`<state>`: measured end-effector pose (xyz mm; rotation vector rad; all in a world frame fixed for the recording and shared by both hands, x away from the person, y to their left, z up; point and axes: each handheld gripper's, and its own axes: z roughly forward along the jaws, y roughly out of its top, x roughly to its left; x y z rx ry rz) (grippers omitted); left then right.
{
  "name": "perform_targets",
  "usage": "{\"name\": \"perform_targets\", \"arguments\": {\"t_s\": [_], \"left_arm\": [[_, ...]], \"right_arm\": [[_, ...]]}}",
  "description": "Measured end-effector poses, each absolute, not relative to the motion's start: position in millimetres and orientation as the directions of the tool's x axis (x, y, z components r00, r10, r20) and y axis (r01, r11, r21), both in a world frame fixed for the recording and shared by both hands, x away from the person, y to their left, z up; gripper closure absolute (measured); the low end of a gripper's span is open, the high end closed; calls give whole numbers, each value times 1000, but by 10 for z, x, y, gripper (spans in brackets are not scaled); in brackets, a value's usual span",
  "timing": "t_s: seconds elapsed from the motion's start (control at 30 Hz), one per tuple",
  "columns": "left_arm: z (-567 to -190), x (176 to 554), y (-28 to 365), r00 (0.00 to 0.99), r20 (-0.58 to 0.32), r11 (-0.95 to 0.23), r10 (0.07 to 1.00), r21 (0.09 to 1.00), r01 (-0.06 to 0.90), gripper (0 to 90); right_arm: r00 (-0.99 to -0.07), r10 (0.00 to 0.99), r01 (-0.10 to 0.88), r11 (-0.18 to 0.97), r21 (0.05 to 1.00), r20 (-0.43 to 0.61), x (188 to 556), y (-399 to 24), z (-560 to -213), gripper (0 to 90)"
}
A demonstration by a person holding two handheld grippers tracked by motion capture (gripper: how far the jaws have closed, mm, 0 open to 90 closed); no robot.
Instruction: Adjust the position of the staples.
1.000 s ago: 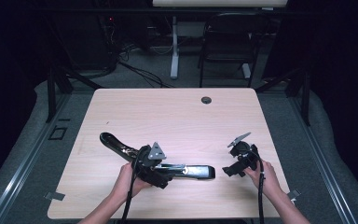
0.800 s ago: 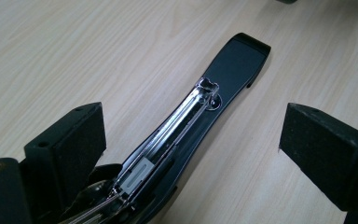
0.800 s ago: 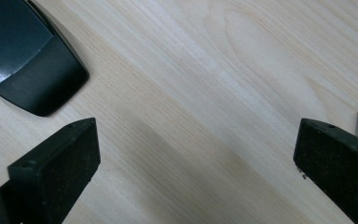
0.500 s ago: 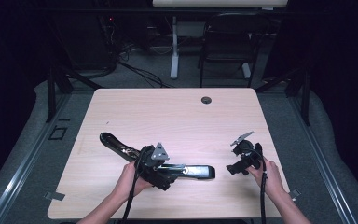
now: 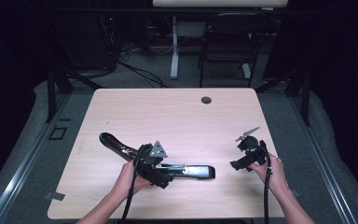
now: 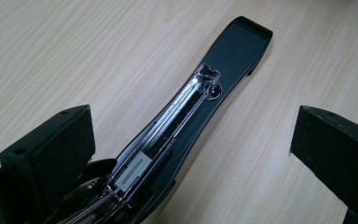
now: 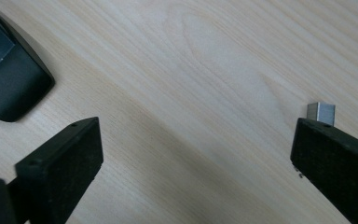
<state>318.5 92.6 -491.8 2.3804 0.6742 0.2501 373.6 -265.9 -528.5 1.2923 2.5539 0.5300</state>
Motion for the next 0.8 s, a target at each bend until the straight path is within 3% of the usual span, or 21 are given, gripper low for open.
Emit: {"name": "perform_targets", "arguments": {"t_s": [0.5, 0.6, 0.67, 0.8], "left_arm": [[-4955, 3247, 962, 849, -1, -663, 528, 625, 413, 0], [-4962, 3248, 966, 848, -3, -662, 529, 625, 415, 0], [-4961, 3258, 975, 846, -13, -653, 533, 630, 421, 0], [-4975, 3271, 967, 849, -15, -657, 528, 627, 420, 0]], "right_arm": [[-552, 832, 732, 512, 449, -49, 3942, -2841, -5085, 119], [-514, 857, 764, 472, 439, -26, 4056, -2948, -5057, 205], [-490, 872, 781, 441, 442, -4, 4130, -2997, -5043, 332], [-482, 876, 792, 440, 423, -10, 4278, -3012, -5046, 422]]}}
